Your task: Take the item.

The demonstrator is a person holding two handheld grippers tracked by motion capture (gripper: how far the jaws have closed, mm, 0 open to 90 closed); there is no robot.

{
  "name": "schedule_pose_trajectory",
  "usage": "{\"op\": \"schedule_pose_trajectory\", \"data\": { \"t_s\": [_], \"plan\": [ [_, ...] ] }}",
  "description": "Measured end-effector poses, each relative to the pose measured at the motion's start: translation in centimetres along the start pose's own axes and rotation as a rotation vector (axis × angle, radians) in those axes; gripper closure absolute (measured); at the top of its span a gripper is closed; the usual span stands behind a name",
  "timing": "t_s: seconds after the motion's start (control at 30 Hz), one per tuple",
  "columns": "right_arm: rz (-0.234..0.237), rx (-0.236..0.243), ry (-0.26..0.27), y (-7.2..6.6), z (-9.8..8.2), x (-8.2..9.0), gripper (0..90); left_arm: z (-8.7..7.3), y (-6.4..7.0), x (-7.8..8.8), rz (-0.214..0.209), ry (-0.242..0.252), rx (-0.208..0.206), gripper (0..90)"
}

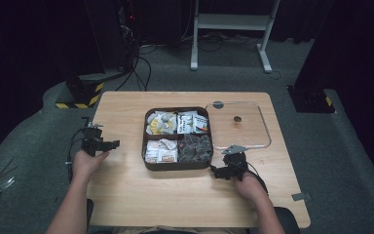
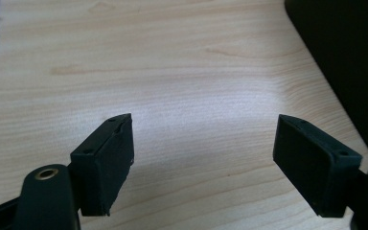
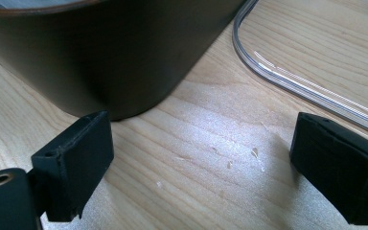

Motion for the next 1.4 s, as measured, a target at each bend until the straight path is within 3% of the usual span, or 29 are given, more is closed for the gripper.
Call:
{"op": "schedule_pose_trajectory", "data": {
  "t_s": [0.13, 0.3, 0.53, 0.63, 0.7, 1.07, 1.4],
  "plan": [
    [0.000, -0.002, -0.001, 0.0, 0.1, -0.1, 7.6, 0.8, 0.7, 0.5, -0.045, 0.031, -0.008, 28.8],
    [0.000, -0.001, -0.001, 0.0, 0.1, -0.1, 7.6, 1.4, 1.6, 0.7, -0.086, 0.031, -0.027, 30.1],
    [0.001, 0.000, 0.001, 0.0, 0.1, -0.1, 7.6, 2.0, 3.9, 0.8, -0.125, 0.021, -0.108, 33.2],
    [0.002, 0.001, 0.001, 0.0, 0.1, -0.1, 7.6, 2.2, 4.3, 0.9, -0.133, 0.020, -0.114, 34.6],
    [0.003, 0.000, 0.001, 0.0, 0.1, -0.1, 7.6, 2.6, 5.0, 1.1, -0.162, 0.041, -0.102, 35.8],
    [0.004, 0.001, 0.000, 0.0, 0.1, -0.1, 7.6, 3.5, 7.8, 1.2, -0.205, 0.045, -0.186, 37.4],
    [0.005, 0.001, 0.000, 0.0, 0.1, -0.1, 7.6, 4.0, 9.6, 0.8, -0.232, 0.047, -0.232, 38.7]
  ]
}}
Point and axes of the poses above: each handheld gripper's, and its own axes: x roughly backward along the jaws, z roughly out of its top, y roughly to its right, the point moved 10 cm from there along -x, roughly forward along the jaws, and after that the axes turned 1 degree about -x, right-handed, at the moved point
